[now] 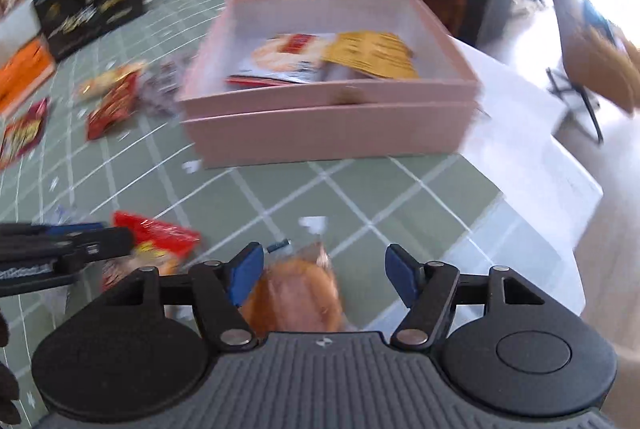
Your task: Organize snacks
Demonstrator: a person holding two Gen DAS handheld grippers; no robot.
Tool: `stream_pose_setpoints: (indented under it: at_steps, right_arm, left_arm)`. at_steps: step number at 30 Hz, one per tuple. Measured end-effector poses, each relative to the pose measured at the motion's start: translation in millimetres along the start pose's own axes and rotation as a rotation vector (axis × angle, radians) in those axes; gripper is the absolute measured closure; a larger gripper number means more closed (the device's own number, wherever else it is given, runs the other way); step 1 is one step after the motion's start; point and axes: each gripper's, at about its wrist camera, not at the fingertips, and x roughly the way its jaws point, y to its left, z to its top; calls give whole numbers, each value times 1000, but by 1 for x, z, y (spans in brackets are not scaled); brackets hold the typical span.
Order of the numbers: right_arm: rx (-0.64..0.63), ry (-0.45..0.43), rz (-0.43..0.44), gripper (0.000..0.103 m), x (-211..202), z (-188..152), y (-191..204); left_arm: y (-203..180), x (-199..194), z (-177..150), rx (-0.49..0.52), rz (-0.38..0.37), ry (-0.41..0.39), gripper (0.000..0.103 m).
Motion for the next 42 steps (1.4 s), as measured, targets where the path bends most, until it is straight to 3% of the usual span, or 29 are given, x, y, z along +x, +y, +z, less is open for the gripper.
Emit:
stream_pose_setpoints:
  at_steps: [2,6,10,16,23,30,34,36,38,42]
  right_arm:
    - [29,5,-18,36,4,-1,-11]
    - [65,0,3,34,6,-4,-24]
    - [38,-16,8,28,7,-8,-22]
    - [5,-35,19,21,7,-11,-18]
    - [3,-55,11,15,5,-20,-19]
    - [-4,-51,7,14,5,-22,-14]
    - [7,-37,33,15,0,-21,-18]
    - [6,-48,50,16,-9,-22,-20]
    - [-17,-56,43,16,-19,-22,-21]
    - [-66,-81,61,16,-39,-26,-20]
  left_arm:
    - [3,-2,3,-6,19,3,66]
    - [4,-8,6,-42,-49,14,66]
    - [-18,-10,8,25,-80,19,66]
    - [-43,3,-3,166,-20,37,61]
    - [-14,0,-9,112,44,41,65]
    - [13,-17,-8,-32,-87,9,66]
    - [0,-34,-12,25,-180,-22,65]
    - [-11,-37,-17,54,-179,13,65]
    - [-17,-36,-21,-12,-175,77,66]
    - [-18,-21,-28,-161,-247,162,66]
